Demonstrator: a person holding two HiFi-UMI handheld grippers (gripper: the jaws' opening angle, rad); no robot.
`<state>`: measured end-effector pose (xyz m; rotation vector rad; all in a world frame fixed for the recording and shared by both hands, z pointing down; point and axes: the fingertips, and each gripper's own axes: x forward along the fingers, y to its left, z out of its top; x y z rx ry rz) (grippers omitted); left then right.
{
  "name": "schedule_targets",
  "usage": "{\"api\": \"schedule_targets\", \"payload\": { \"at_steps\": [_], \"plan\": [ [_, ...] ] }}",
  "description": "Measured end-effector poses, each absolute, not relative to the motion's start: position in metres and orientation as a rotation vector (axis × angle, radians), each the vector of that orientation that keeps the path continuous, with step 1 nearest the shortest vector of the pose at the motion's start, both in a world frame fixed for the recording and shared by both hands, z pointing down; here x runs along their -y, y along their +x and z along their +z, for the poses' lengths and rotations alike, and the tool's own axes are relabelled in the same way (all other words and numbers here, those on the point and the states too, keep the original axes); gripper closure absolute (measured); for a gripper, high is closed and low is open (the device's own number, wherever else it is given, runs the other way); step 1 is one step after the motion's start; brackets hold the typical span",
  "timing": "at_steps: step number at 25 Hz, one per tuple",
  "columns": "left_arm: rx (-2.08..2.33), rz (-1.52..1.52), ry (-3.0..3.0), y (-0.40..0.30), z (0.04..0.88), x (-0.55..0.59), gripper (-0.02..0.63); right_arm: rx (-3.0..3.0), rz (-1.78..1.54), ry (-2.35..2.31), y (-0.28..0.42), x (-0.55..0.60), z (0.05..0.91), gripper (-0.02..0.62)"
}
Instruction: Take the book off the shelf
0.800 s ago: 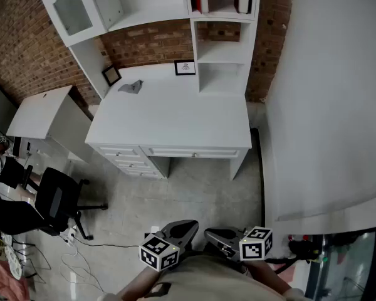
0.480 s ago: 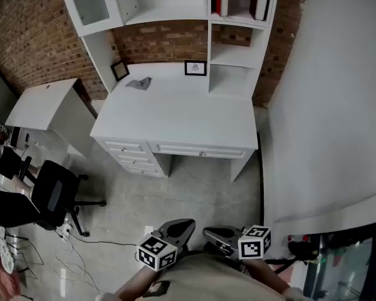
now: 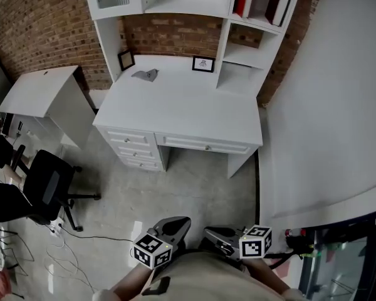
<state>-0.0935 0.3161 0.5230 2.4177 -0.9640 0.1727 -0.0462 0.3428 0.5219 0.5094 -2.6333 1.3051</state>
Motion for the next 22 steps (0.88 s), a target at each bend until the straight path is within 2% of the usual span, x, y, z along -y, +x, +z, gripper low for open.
{"api": "schedule_targets", "payload": {
  "at_steps": [9,22],
  "plan": [
    [0.886,0.108,2.517,-0.085,0.497,-0.317,0.6,2.653,1.299,0.623,-0.041,-0.347,0.514,0.589],
    [0.945,0.154,2.525,-0.041,0.483,-0.295,0.6,2.699,1.385,0.695,0.015,-0.321,0.507,0.589]
  ]
}}
